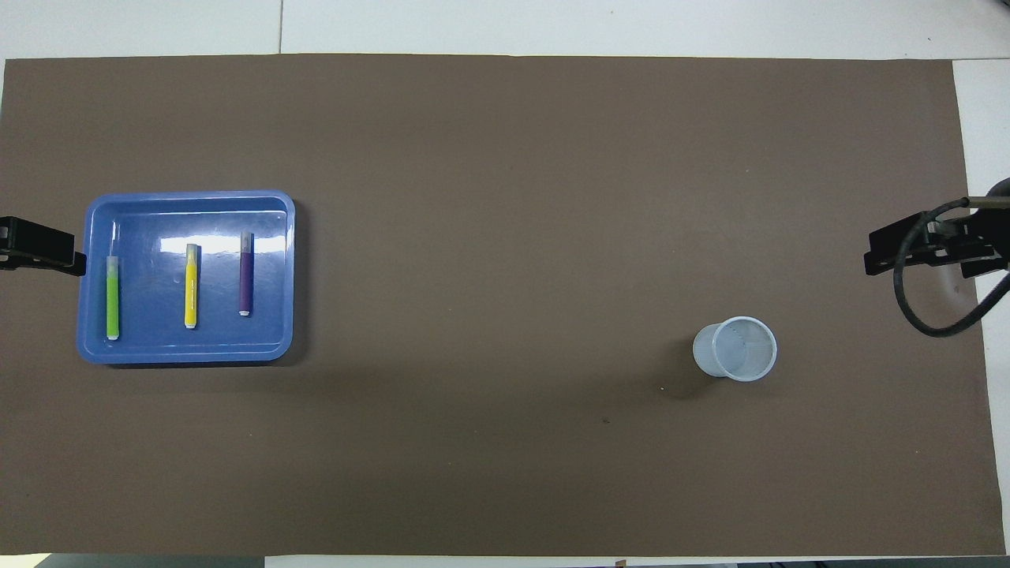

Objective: Transfer and insert pens with both arms

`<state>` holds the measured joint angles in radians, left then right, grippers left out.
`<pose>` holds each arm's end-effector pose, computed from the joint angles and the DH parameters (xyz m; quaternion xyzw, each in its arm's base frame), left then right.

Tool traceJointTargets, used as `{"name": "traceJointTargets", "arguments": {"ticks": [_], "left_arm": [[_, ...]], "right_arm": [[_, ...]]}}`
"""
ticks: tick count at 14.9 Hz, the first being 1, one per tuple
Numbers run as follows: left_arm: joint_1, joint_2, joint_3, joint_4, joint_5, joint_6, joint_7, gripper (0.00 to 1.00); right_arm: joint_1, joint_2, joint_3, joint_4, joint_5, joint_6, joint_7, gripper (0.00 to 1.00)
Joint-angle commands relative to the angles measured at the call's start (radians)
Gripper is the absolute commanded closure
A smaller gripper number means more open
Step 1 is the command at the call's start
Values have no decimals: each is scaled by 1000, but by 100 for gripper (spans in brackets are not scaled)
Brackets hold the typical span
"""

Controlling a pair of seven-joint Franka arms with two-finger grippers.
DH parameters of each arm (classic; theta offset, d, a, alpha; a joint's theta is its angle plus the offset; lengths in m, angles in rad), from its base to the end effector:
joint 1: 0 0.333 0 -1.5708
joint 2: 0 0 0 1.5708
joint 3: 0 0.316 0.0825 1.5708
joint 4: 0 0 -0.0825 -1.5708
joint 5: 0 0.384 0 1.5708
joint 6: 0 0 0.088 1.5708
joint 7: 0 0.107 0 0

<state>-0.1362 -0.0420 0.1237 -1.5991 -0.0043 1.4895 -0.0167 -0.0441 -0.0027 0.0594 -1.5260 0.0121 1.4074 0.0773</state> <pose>0.5326 -0.0057 0.6271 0.9994 0.0019 -0.0340 0.0042 0.5362 0.0097 0.6334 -0.9978 0.0303 0.0581 0.0033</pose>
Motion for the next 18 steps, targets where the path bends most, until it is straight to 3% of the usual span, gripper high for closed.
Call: {"name": "traceJointTargets", "arguments": {"ticks": [1,12,18], "left_arm": [[1,-10,7,-10,-11,31,-3,0],[-3,-13,4,-18,-9,31,-37,0],[24,-29,5,-81,-9,70,-31,0]], "right_arm": [[-14,-13,10,-19,-20,15,-31,0],[-11,-10,10,-16,-20,15,-31,0],[-13,-10,10,-16,-20,15,-31,0]]}}
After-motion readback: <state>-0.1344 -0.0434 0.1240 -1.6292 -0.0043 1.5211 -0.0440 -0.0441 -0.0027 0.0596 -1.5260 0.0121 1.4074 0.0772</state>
